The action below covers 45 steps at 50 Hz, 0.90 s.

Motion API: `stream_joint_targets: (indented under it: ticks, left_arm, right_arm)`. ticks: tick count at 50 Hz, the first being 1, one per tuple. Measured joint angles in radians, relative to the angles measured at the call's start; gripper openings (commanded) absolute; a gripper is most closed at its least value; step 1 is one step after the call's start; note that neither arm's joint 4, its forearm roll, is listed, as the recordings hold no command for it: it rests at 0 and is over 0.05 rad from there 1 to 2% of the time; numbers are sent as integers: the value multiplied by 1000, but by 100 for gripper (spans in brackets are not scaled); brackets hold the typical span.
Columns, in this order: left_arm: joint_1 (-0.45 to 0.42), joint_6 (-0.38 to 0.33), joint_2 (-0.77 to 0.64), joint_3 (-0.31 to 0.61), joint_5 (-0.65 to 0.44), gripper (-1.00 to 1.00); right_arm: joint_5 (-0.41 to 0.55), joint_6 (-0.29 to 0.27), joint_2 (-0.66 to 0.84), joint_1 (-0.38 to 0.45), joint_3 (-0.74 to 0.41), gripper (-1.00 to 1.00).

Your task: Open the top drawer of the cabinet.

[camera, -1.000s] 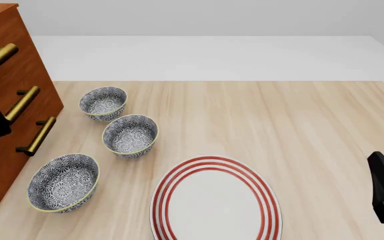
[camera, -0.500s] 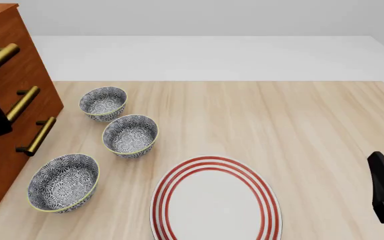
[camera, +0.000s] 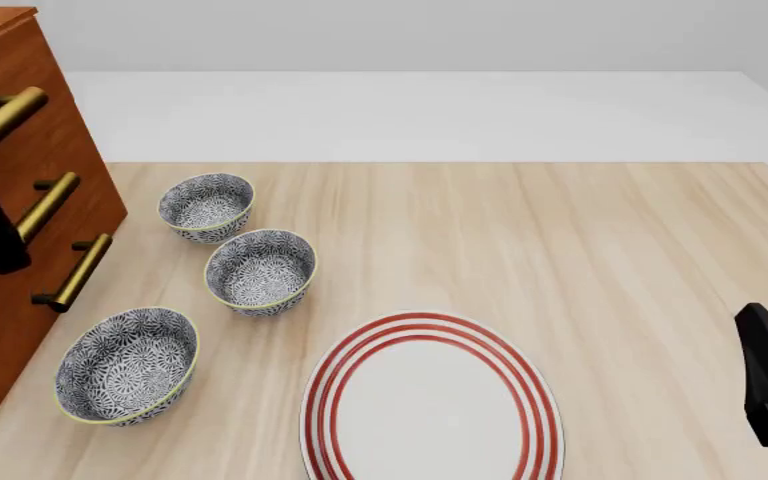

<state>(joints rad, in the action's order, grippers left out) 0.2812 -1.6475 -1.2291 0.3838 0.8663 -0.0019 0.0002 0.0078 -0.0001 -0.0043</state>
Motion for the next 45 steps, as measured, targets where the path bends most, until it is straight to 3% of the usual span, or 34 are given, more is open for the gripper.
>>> stream_joint_targets:
  ticks: [45]
  left_arm:
    - [-77, -31, 36, -7, -47, -100]
  right_arm:
    - [0, 0, 0, 0, 0, 100]
